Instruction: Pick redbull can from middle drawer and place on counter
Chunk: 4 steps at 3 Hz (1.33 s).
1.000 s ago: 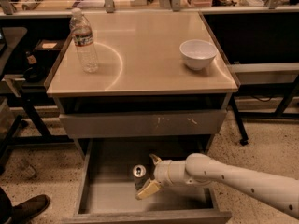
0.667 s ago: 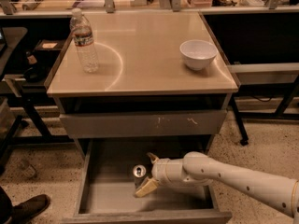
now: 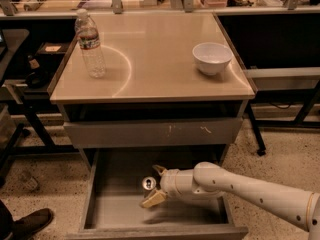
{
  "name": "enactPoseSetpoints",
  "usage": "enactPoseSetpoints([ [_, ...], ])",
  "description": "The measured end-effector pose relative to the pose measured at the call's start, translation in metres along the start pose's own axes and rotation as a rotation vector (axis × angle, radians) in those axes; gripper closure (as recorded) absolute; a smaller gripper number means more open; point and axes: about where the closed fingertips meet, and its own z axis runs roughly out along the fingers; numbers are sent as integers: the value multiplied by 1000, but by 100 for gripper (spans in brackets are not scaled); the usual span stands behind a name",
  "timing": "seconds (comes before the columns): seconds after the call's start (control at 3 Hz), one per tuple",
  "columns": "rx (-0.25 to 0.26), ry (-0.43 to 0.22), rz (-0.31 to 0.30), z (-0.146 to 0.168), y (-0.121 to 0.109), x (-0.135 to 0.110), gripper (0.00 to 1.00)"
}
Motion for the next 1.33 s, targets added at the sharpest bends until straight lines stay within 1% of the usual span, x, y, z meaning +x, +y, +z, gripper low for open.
enactPoseSetpoints([
  [1.0, 0, 0, 0, 0, 0, 0, 84],
  [1.33, 0, 0, 0, 0, 0, 0, 100],
])
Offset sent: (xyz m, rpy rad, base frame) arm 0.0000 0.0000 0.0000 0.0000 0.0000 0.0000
